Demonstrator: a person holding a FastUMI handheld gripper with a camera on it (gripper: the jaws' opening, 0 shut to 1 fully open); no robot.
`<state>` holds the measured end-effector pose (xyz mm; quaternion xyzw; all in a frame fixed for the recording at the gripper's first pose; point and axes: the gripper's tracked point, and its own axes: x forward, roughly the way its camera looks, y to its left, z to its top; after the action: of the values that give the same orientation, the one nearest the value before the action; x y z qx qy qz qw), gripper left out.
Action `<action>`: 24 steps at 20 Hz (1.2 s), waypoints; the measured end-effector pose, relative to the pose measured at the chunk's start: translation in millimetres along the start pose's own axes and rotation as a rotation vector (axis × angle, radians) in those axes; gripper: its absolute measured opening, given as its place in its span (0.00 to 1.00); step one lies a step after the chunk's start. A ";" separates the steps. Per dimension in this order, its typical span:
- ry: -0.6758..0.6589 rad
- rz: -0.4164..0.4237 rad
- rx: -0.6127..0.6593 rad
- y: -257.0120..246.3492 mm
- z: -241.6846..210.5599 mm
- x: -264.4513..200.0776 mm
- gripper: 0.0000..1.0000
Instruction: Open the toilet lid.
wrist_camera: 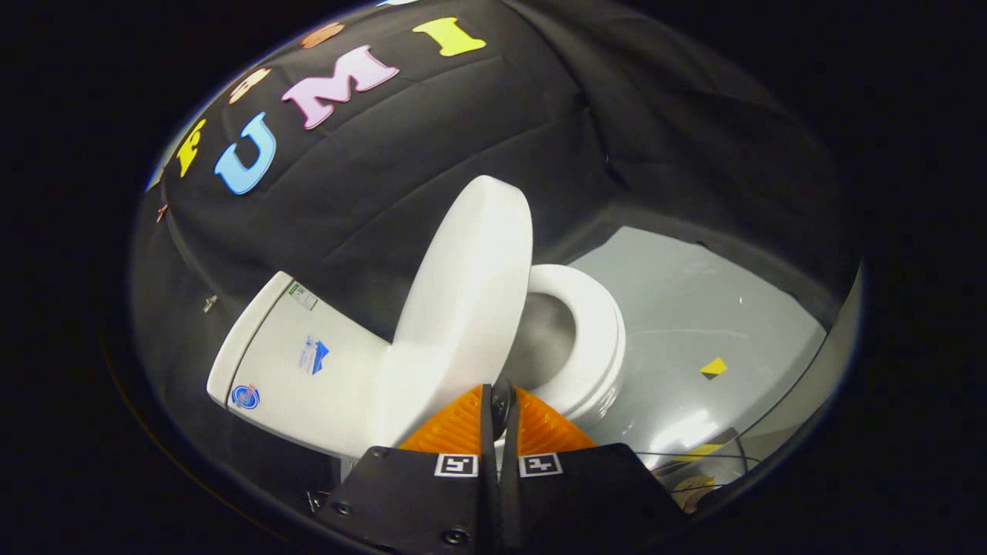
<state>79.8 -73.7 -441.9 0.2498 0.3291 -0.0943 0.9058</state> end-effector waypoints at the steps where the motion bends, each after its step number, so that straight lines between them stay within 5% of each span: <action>1: -0.014 0.005 -0.024 8.9 5.0 -7.1 0.05; 24: -0.165 0.178 -0.463 230.3 -13.7 -55.3 0.05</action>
<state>107.1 131.1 -325.5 0.0551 0.2437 0.0436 0.9673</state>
